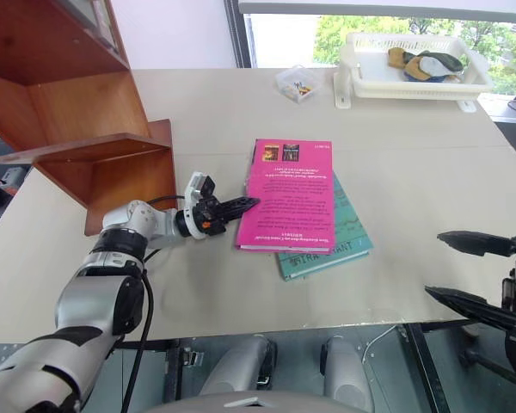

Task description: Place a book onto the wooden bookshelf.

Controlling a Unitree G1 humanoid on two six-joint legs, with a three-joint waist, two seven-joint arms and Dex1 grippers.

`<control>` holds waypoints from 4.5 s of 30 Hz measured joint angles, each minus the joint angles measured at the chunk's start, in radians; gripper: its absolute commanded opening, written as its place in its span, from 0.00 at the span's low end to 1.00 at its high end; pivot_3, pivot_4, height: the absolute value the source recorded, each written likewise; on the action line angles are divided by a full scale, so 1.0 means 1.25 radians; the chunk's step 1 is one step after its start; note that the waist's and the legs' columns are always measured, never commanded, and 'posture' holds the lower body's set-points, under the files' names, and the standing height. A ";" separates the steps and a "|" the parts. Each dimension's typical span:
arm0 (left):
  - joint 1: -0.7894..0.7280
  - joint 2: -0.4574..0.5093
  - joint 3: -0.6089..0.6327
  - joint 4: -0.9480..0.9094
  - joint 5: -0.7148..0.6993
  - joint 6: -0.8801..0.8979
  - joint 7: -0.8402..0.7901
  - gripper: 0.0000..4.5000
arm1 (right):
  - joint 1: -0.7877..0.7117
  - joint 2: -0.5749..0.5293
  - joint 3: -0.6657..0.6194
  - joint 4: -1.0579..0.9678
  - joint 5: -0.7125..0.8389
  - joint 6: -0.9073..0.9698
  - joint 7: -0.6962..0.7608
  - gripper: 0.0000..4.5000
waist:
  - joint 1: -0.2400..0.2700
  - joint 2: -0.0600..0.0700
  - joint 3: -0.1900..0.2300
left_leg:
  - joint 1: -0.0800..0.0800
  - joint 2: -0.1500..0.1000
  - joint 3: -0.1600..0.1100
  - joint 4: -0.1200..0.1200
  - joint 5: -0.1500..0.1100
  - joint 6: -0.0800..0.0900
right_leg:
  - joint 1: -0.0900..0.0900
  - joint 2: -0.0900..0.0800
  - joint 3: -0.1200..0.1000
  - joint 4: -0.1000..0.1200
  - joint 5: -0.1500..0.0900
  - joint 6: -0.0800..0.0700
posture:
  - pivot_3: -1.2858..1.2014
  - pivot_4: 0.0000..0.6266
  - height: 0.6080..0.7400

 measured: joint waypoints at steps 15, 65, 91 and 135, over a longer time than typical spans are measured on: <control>0.018 -0.018 -0.097 -0.739 0.072 -0.272 0.283 0.01 | -0.130 -0.016 0.104 0.076 -0.022 -0.008 0.019 1.00 | -0.002 0.000 0.000 | 0.001 0.000 0.003 -0.001 0.002 -0.004 | -0.001 0.000 0.003 0.000 0.000 0.000 | 0.52 0.24 1.00; 0.056 0.790 -0.049 -0.917 0.527 -0.684 -0.036 0.01 | -0.704 -0.017 0.502 0.509 -0.165 -0.104 0.167 1.00 | -0.023 -0.003 0.010 | -0.001 0.003 0.003 0.000 0.000 0.000 | -0.003 0.005 0.001 0.001 0.000 0.001 | 0.52 0.24 1.00; 0.465 0.846 0.370 -0.735 0.591 -0.906 -0.105 0.01 | -0.758 0.014 0.513 0.542 -0.119 -0.065 0.175 1.00 | -0.046 0.000 0.011 | 0.001 0.005 0.006 -0.002 0.000 -0.001 | -0.004 0.006 0.003 0.001 0.000 0.000 | 0.52 0.24 1.00; 0.444 0.652 0.513 -1.155 0.177 -0.311 -0.071 0.98 | -0.780 0.016 0.469 0.525 -0.037 -0.011 0.179 1.00 | -0.040 0.002 0.011 | 0.002 0.005 0.006 -0.001 0.000 -0.001 | -0.004 0.005 0.004 0.004 0.001 0.000 | 0.52 0.24 1.00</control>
